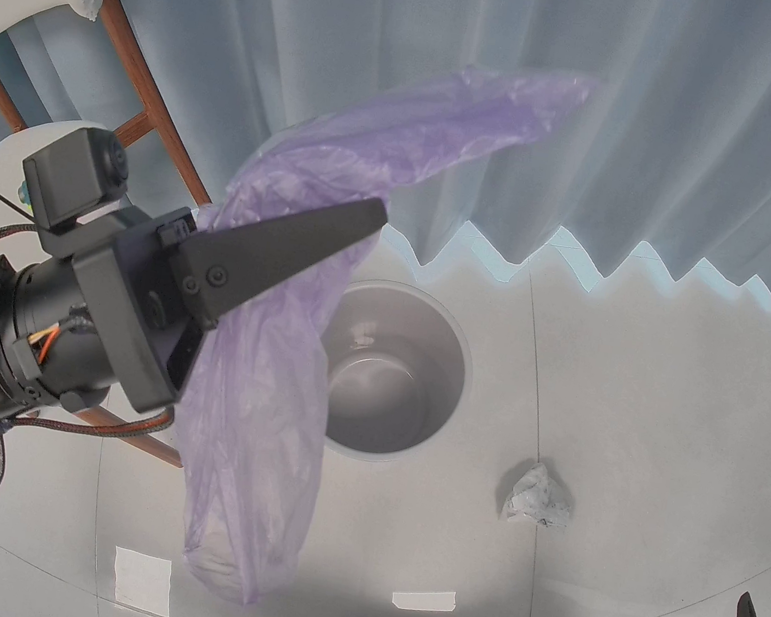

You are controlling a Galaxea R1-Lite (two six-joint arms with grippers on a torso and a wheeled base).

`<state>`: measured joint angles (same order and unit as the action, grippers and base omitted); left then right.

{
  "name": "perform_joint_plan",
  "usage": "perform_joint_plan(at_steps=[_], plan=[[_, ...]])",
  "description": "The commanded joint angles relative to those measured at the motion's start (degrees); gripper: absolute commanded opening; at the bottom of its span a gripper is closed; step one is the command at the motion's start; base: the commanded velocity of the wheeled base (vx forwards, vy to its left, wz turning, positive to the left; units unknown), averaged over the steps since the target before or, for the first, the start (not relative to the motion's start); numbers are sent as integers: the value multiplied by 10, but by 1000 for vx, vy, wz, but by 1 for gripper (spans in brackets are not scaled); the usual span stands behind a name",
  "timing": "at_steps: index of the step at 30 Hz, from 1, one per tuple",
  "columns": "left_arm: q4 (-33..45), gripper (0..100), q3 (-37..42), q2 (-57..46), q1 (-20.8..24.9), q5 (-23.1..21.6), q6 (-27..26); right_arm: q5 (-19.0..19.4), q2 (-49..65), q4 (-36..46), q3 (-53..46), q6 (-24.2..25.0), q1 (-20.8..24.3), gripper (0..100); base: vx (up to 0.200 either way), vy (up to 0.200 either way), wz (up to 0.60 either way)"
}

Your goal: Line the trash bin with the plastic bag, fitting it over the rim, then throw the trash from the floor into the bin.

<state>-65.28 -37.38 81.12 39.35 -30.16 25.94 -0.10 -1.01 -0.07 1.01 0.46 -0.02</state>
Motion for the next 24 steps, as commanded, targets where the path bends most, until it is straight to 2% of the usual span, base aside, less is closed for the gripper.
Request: perform_joint_plan(at_steps=[1, 5, 9, 12, 13, 16, 17, 19, 24], plan=[[-34, 0, -4, 7, 47, 2, 2, 0, 10, 0, -10, 0, -1, 100, 0, 0, 0], [-31, 0, 6, 7, 51, 2, 2, 0, 10, 0, -10, 0, -1, 100, 0, 0, 0], [-25, 0, 62, 12, 11, -3, -4, 0, 10, 0, -10, 0, 0, 100, 0, 0, 0], [-27, 0, 70, 47, -9, -3, -7, 0, 10, 0, -10, 1, -1, 100, 0, 0, 0], [-36, 0, 70, 80, -32, -2, -15, 0, 10, 0, -10, 1, 0, 100, 0, 0, 0], [-50, 0, 70, 108, -50, -3, -46, 0, 10, 0, -10, 0, -1, 100, 0, 0, 0], [-66, 0, 70, 135, -67, -3, -80, 0, 10, 0, -10, 0, -1, 100, 0, 0, 0], [-85, 0, 69, 160, -78, -3, -103, 0, 10, 0, -10, 0, -1, 100, 0, 0, 0], [-116, 0, 65, 184, -79, 0, -106, 0, 10, 0, -10, 0, -1, 100, 0, 0, 0]])
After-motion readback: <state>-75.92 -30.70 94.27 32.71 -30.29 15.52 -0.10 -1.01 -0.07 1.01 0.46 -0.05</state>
